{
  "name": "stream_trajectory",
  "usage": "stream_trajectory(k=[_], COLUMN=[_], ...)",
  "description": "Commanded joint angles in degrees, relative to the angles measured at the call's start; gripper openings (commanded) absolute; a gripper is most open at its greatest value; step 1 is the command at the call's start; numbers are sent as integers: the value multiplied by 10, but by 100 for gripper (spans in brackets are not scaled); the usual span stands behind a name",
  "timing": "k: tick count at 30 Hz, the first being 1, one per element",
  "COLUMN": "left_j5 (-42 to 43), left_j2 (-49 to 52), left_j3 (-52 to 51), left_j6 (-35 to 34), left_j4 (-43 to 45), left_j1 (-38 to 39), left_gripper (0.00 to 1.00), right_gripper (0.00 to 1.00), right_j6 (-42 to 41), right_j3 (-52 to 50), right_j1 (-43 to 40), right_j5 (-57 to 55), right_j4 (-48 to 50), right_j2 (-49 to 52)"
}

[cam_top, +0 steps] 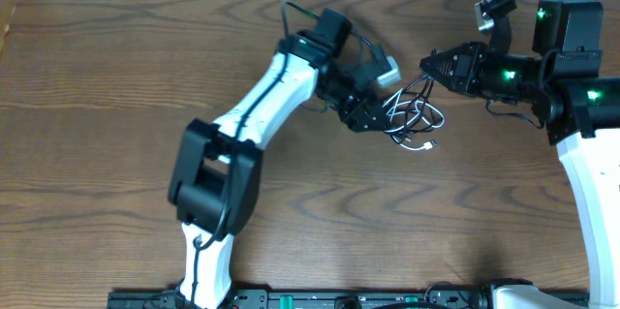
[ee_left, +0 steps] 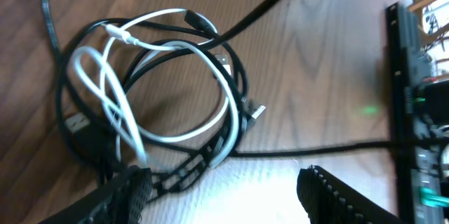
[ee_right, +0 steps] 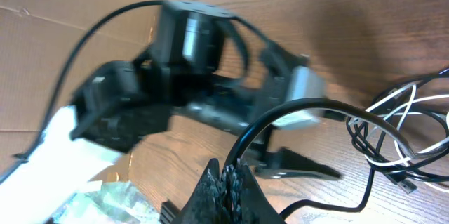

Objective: Untangle cables

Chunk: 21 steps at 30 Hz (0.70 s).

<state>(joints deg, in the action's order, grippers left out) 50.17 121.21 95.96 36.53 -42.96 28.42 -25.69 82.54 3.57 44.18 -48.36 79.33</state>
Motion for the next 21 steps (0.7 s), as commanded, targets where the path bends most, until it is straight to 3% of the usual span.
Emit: stream_trajectory(k=[1,14,17,21], left_j5=[-16,-70,-77,-88], left_j2=[24,76,89,92], left_j3=[-3,-3,-3,-3], left_j6=[20,20,20,20], left_j4=[23,42,41,41], left_j1=[15,62,70,66], left_gripper=[71,70,60,35], right_gripper=[1,1,1,1], right_j6=[1,7,9,11], right_j3=[2,2,2,2], right_j1=[1,1,1,-2], right_j5=[12,12,12,12], right_j4=[-4,-17,-18,-23], right_j2=[-2,-2,-2,-2])
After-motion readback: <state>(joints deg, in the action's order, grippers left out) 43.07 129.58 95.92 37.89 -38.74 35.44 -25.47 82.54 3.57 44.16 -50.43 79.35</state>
